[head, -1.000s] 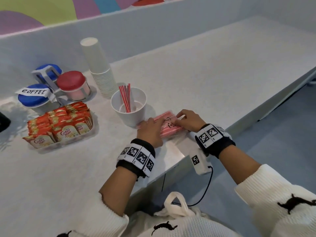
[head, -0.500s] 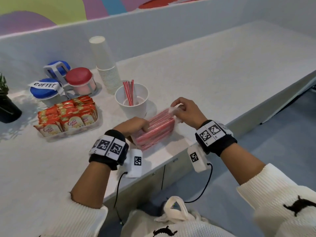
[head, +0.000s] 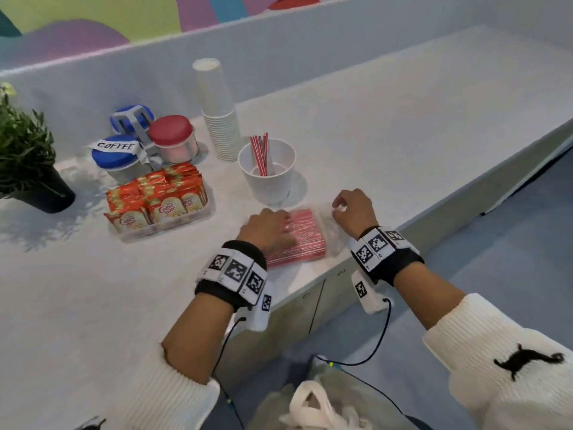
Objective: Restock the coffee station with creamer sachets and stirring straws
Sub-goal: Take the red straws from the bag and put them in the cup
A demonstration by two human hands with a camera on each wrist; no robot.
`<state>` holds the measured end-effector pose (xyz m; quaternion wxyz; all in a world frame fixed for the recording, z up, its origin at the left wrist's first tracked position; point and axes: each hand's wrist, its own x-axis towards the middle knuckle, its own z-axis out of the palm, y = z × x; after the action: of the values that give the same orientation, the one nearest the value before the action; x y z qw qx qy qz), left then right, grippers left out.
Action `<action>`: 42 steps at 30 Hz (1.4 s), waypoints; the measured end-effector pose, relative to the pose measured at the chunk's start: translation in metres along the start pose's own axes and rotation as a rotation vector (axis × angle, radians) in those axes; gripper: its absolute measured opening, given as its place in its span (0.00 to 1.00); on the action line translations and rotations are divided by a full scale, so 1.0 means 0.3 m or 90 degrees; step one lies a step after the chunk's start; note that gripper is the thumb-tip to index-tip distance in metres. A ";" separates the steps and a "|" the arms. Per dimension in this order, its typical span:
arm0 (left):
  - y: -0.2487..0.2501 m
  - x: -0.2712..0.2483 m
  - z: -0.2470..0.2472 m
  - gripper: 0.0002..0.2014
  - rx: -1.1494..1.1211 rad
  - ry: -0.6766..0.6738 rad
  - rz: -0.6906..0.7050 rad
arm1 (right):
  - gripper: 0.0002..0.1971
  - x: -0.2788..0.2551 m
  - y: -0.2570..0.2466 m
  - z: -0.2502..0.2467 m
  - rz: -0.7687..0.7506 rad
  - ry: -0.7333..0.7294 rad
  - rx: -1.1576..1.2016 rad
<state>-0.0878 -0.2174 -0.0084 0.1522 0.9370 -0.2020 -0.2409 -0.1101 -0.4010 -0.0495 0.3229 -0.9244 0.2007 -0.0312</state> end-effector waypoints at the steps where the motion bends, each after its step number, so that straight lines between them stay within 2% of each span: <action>1: 0.002 -0.006 0.019 0.29 0.032 -0.010 0.013 | 0.08 -0.010 0.004 0.001 0.007 0.005 -0.008; 3: -0.001 -0.012 0.049 0.29 0.082 0.005 0.027 | 0.09 -0.035 0.003 -0.013 -0.007 0.035 -0.050; 6: -0.009 -0.012 0.063 0.27 0.092 0.041 0.028 | 0.14 -0.085 -0.033 -0.026 -0.100 0.096 -0.107; 8: -0.001 -0.015 0.060 0.28 0.093 0.042 0.024 | 0.17 -0.107 -0.054 -0.012 -0.154 0.073 -0.139; 11: 0.002 -0.014 0.057 0.26 0.093 0.057 0.030 | 0.22 -0.101 -0.049 0.026 -0.093 -0.044 -0.196; 13: -0.005 -0.016 0.070 0.26 0.075 0.069 0.028 | 0.19 -0.093 -0.027 0.041 -0.038 -0.072 -0.188; 14: -0.010 -0.022 0.078 0.27 0.063 0.073 0.023 | 0.14 -0.089 -0.016 0.047 -0.036 -0.064 -0.161; 16: -0.015 -0.031 0.085 0.27 0.045 0.081 0.020 | 0.04 -0.067 0.001 0.042 -0.071 -0.014 -0.027; 20: -0.033 -0.045 0.104 0.26 0.011 0.104 0.021 | 0.13 -0.070 0.014 0.007 -0.105 0.021 0.417; 23: -0.045 -0.052 0.119 0.26 -0.001 0.114 0.019 | 0.14 -0.089 0.040 0.002 -0.048 -0.015 0.669; 25: -0.047 -0.062 0.134 0.27 -0.014 0.119 0.011 | 0.11 -0.100 0.067 0.016 0.034 -0.071 0.739; 27: -0.042 -0.072 0.152 0.27 -0.014 0.134 0.005 | 0.08 -0.102 0.100 0.043 0.084 -0.152 0.739; 30: -0.027 -0.089 0.176 0.29 0.011 0.142 -0.016 | 0.12 -0.086 0.127 0.058 0.068 -0.229 0.702; 34: -0.012 -0.120 0.193 0.29 0.063 0.149 -0.058 | 0.16 -0.075 0.126 0.067 -0.045 -0.282 0.598; 38: 0.004 -0.154 0.231 0.28 0.056 0.176 -0.075 | 0.12 -0.082 0.149 0.067 -0.120 -0.342 0.554; 42: 0.008 -0.166 0.300 0.25 0.008 0.259 -0.062 | 0.13 -0.112 0.151 0.071 -0.180 -0.339 0.539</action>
<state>-0.1748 -0.2139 -0.0633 0.1725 0.9758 -0.1233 -0.0525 -0.1529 -0.4075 -0.0915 0.7009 -0.7069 -0.0454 0.0834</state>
